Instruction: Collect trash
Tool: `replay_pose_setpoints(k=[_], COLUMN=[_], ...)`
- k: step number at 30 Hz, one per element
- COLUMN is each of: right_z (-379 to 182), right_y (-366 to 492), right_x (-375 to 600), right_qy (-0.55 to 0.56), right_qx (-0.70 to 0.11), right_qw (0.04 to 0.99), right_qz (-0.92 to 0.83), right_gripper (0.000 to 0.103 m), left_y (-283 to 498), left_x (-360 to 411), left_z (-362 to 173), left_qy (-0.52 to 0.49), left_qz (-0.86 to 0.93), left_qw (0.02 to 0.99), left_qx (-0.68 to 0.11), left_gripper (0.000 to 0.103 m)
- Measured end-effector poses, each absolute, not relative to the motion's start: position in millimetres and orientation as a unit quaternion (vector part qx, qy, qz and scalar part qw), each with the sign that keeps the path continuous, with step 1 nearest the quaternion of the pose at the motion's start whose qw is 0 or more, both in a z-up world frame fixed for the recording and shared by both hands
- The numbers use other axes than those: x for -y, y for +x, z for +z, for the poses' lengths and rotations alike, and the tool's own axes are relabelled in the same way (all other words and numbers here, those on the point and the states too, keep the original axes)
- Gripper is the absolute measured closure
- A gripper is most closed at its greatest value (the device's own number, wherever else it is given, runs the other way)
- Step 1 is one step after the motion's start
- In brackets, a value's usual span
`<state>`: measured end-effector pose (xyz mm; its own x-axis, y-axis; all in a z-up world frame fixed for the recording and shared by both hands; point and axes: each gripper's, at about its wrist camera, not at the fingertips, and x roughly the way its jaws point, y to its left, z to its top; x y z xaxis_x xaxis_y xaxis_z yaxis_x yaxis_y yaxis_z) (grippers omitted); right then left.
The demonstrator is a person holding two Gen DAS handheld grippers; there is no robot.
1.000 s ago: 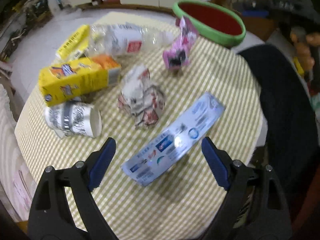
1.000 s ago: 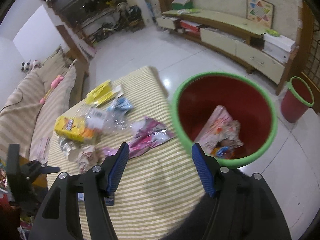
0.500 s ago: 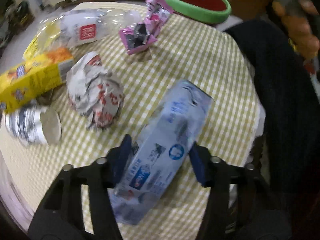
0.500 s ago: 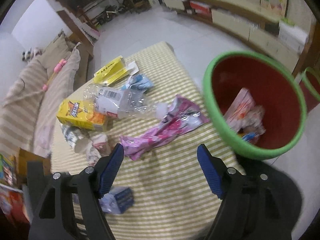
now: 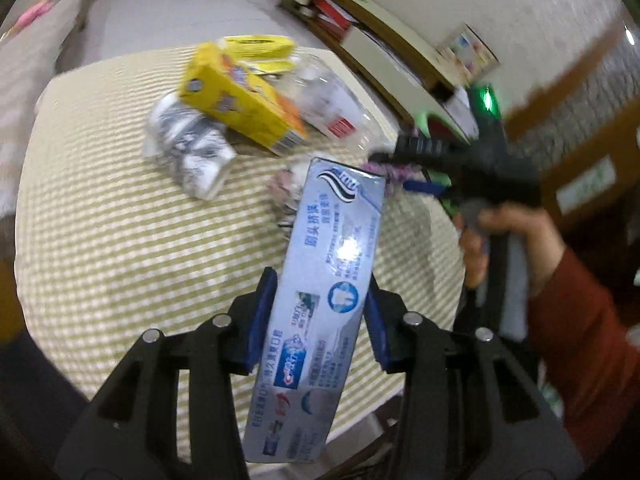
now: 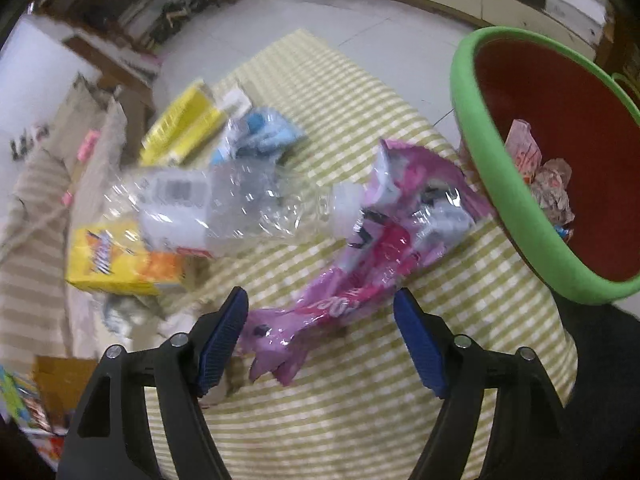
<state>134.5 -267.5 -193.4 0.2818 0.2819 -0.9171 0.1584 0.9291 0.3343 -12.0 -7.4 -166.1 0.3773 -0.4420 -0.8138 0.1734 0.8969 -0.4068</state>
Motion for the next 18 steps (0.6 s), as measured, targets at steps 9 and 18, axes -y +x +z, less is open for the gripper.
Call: replay_pose_setpoints(k=[9,18], right_z=[-178,-145], right_y=[103,56], right_x=[279,289], right_qy=[0.206,0.190], right_qx=[-0.563,-0.535], right_qw=[0.795,0.814], right_qz=[0.093,0.126], right_gripper=[0.087,0.087], left_y=[-20,-9], left_x=[-15,-7], left_z=[-162,-162], left_qy=[-0.169,-0.180], left_qz=[-0.156,-0.149], left_qw=[0.825,0.827], left_qx=[-0.516,-0.512], left_gripper=[0.063,0.062])
